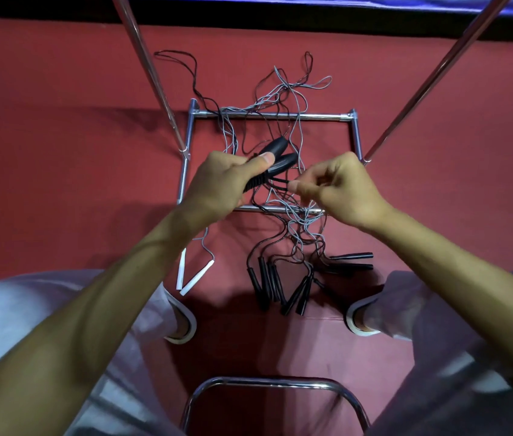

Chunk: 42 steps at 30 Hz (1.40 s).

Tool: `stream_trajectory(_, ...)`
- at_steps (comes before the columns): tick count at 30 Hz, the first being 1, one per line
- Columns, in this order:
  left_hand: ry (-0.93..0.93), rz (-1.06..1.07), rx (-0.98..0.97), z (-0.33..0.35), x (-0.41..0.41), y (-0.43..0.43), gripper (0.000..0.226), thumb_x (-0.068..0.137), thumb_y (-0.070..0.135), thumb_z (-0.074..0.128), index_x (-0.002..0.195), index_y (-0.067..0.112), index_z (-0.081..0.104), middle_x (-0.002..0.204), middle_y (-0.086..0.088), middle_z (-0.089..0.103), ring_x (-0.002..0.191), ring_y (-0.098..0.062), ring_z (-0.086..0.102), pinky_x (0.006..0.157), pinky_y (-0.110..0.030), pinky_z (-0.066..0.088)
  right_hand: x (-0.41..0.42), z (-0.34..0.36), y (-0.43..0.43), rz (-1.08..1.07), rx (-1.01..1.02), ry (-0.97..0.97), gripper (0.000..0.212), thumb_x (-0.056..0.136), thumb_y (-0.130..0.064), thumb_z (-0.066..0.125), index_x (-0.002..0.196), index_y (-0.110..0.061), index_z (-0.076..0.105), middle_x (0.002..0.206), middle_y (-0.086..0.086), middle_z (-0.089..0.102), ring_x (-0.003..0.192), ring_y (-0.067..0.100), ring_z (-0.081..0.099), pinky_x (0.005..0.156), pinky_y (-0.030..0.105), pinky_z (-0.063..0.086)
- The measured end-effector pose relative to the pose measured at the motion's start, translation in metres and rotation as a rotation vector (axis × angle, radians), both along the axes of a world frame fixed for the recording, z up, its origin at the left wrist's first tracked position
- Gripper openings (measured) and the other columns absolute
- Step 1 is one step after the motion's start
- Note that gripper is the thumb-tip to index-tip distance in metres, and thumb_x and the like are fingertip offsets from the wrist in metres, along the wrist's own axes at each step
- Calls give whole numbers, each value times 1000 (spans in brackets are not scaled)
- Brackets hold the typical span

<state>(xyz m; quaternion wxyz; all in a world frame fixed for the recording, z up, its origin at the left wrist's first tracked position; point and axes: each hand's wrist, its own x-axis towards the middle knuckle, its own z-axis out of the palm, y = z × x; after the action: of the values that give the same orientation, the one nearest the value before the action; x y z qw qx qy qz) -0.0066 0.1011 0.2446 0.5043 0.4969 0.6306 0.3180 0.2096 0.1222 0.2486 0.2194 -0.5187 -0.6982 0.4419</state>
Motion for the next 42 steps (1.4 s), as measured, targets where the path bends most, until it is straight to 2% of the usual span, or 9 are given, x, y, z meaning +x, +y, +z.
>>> stream_trajectory(3,18,-12,34,-2,4,-1,76,84,65,62,77,-10,55,53,-4,33,44,-18,35,46,-25,27,3,13,4,-107,-671,288,21,96,-17,66,81,-3,72,57,-1,59,36,4,35,35,17,24)
stream_trajectory(6,-30,-12,57,2,5,-1,57,92,54,63,66,4,61,56,-7,35,41,-17,35,40,-19,29,6,12,9,-114,-950,413,22,101,-20,57,87,-9,70,61,-5,49,39,1,32,37,13,24)
stream_trajectory(10,-10,-7,53,-1,2,2,55,90,57,62,58,13,55,60,-9,37,43,-18,35,41,-21,29,4,8,6,-63,-686,333,34,101,-19,60,69,-10,65,60,5,56,37,7,27,37,18,17)
stream_trajectory(15,50,4,20,-10,0,3,68,88,61,62,68,-3,51,57,-8,33,41,-18,37,44,-23,29,10,12,6,137,-25,-179,21,90,-25,79,74,-11,74,63,-2,73,50,13,60,56,24,48)
stream_trajectory(18,29,-9,-67,-12,5,3,56,94,54,64,68,5,58,52,-6,34,37,-16,37,41,-19,30,18,14,4,174,203,-445,28,94,-27,71,69,-15,73,59,-3,70,49,8,57,63,30,48)
stream_trajectory(22,98,-108,-114,-15,7,1,78,86,67,62,83,-11,59,48,-2,39,42,-18,40,50,-26,31,17,16,1,155,-160,-310,34,99,-24,64,67,-13,69,50,-7,57,41,7,41,47,24,36)
stream_trajectory(28,379,-330,74,-4,8,-9,60,88,74,51,94,17,69,56,3,45,53,-21,45,56,-36,36,17,19,8,-167,-752,206,43,102,-11,54,62,-11,69,48,-5,35,39,7,19,38,17,11)
stream_trajectory(32,637,-393,177,7,7,-11,45,93,71,49,103,32,68,70,2,61,72,-17,62,70,-34,50,7,17,3,-160,-905,306,25,105,-13,46,87,-4,61,50,-9,28,38,3,19,36,18,9)
stream_trajectory(42,712,-481,254,21,6,-4,39,93,68,52,94,29,62,69,7,60,72,-15,61,68,-35,49,0,24,-2,-146,-936,403,21,104,-11,47,85,-10,57,54,-8,29,40,3,21,36,16,15)
